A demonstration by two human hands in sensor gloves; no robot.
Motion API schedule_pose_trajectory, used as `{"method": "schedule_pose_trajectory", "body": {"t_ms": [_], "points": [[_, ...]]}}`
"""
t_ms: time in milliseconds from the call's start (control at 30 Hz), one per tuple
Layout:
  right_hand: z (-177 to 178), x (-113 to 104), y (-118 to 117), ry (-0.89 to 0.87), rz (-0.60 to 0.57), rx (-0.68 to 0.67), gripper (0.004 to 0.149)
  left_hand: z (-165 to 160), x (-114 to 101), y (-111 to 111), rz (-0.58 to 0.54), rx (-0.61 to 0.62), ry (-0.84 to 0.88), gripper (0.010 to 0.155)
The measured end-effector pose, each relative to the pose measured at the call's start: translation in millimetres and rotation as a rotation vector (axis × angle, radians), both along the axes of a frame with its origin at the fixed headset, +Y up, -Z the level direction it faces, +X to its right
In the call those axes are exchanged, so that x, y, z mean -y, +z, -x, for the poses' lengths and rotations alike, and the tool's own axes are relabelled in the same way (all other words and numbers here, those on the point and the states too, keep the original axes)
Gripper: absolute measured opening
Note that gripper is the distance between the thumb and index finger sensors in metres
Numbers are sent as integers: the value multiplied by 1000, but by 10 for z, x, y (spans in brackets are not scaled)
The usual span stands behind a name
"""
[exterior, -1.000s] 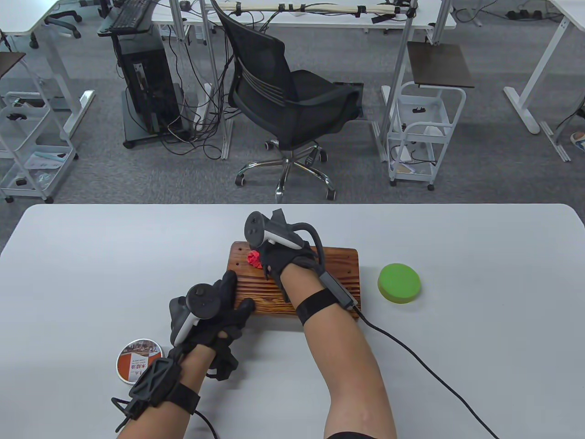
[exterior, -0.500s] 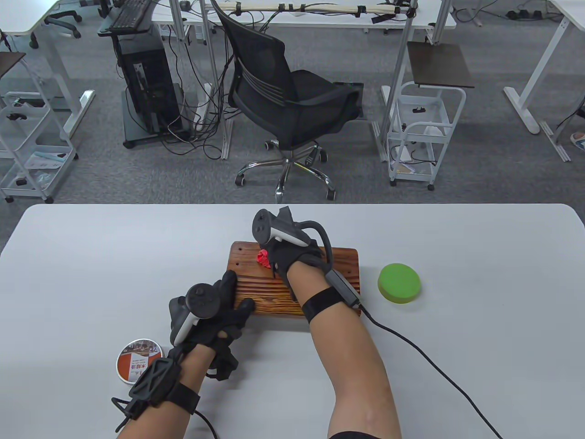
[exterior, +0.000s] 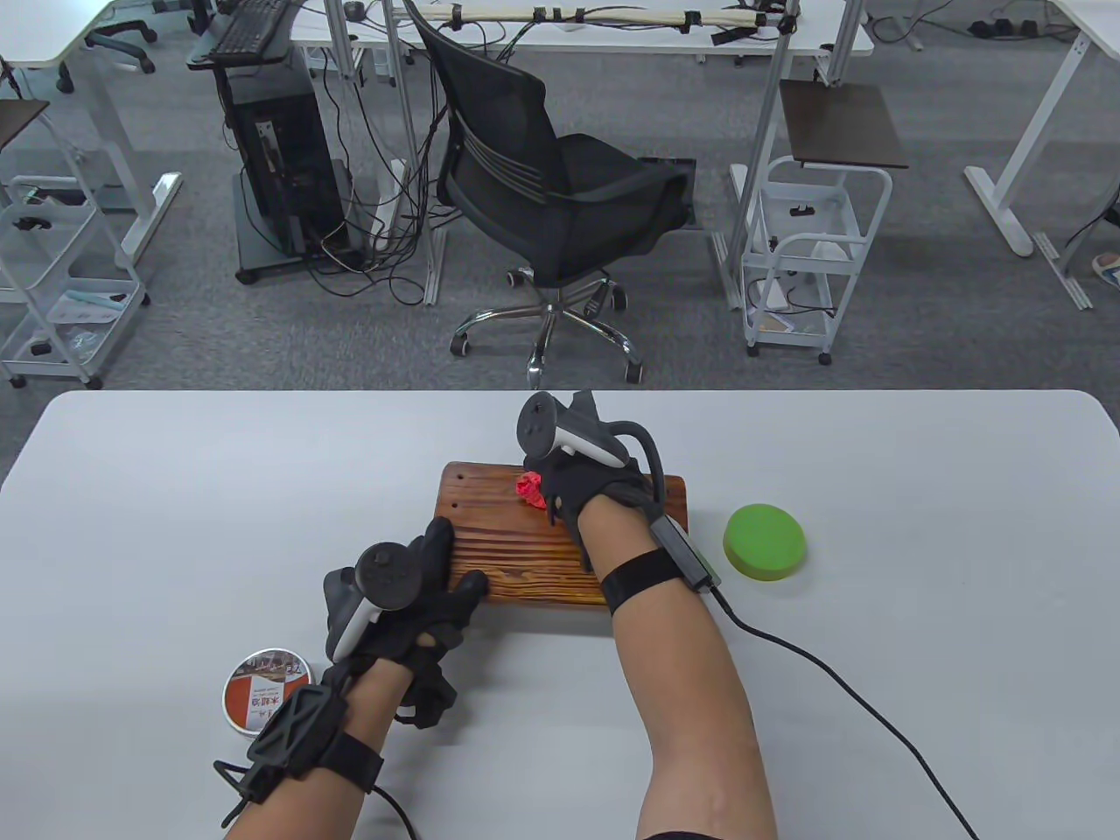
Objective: Dip and apply wood wax on stool
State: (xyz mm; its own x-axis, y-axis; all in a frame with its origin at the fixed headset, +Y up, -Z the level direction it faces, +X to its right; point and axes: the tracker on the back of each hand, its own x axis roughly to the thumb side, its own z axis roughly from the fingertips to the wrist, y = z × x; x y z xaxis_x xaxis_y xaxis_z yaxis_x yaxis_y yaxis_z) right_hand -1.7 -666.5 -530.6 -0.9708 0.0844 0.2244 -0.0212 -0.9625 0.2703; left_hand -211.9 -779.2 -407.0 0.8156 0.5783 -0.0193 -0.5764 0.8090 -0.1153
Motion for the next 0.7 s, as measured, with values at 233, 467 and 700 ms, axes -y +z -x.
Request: {"method": "schedule_pose_trajectory", "body": {"t_ms": [233, 467, 700], "points": [[74, -32, 169, 73, -4, -137, 51, 0, -1, 0, 1, 1, 3, 97], [-265, -6, -21, 68, -1, 66, 51, 1, -2, -1, 1, 1, 2, 98], [-209, -45, 139, 81, 21, -96, 51, 1, -3, -1, 2, 2, 4, 98]]}}
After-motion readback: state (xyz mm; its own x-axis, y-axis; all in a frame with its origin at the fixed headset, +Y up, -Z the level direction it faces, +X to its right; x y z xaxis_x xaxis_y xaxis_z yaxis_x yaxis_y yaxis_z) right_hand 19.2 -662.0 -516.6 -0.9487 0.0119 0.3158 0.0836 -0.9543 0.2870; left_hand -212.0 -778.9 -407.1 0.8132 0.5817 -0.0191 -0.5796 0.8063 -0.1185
